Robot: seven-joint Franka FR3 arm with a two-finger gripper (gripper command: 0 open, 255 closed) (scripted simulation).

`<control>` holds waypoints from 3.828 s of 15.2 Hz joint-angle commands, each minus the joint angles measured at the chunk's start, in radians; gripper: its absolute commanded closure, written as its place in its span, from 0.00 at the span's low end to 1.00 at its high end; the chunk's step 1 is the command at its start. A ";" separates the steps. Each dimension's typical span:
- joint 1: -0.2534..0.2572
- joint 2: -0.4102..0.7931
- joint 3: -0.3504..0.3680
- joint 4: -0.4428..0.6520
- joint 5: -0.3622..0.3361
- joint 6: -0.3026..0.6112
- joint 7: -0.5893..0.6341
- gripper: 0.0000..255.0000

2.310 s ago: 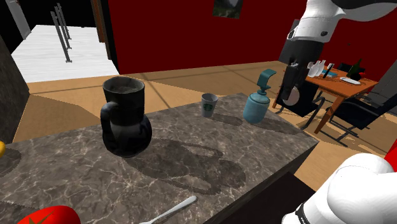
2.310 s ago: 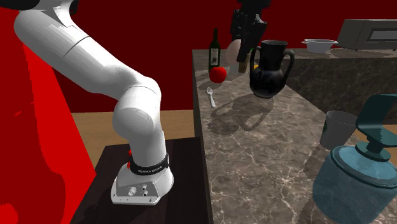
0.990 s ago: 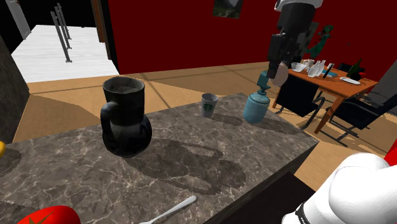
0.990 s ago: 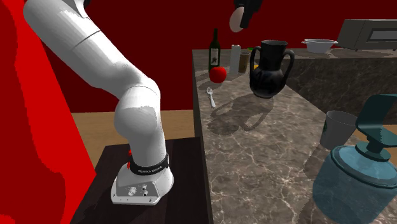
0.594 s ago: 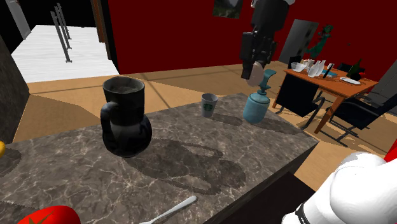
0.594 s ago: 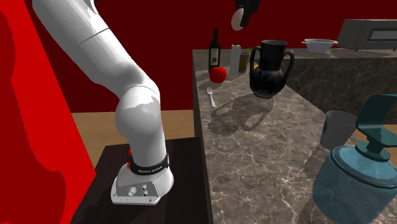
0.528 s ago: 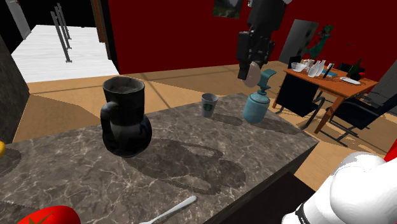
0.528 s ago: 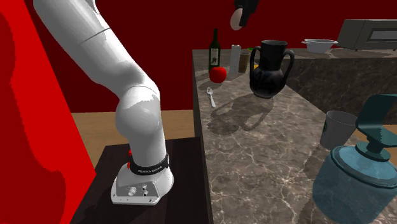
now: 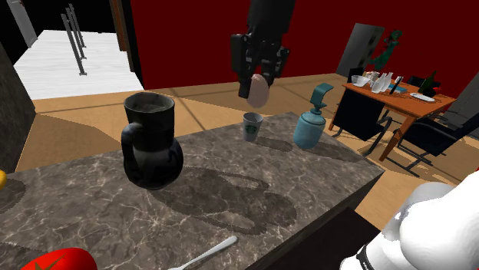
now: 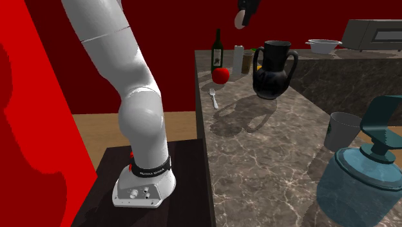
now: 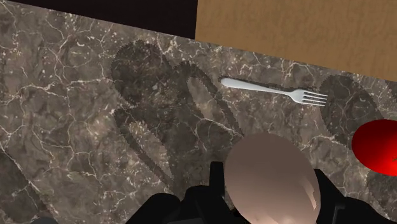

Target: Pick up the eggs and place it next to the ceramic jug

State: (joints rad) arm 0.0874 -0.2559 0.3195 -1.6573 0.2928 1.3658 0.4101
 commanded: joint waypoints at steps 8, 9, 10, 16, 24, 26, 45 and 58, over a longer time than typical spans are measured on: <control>0.098 0.342 0.153 0.359 -0.113 0.012 0.245 1.00; 0.102 0.348 0.154 0.367 -0.116 0.012 0.249 1.00; 0.100 0.339 0.151 0.341 -0.112 0.028 0.243 1.00; 0.090 0.293 0.145 0.205 -0.093 0.119 0.212 1.00; 0.085 0.254 0.140 0.054 -0.077 0.231 0.179 1.00; 0.085 0.248 0.140 0.020 -0.074 0.259 0.172 1.00; 0.088 0.240 0.144 -0.242 -0.060 0.509 0.121 1.00; 0.095 0.285 0.150 -0.371 -0.065 0.678 0.101 1.00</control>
State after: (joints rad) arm 0.1829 0.0212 0.4703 -2.0189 0.2298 2.0266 0.5141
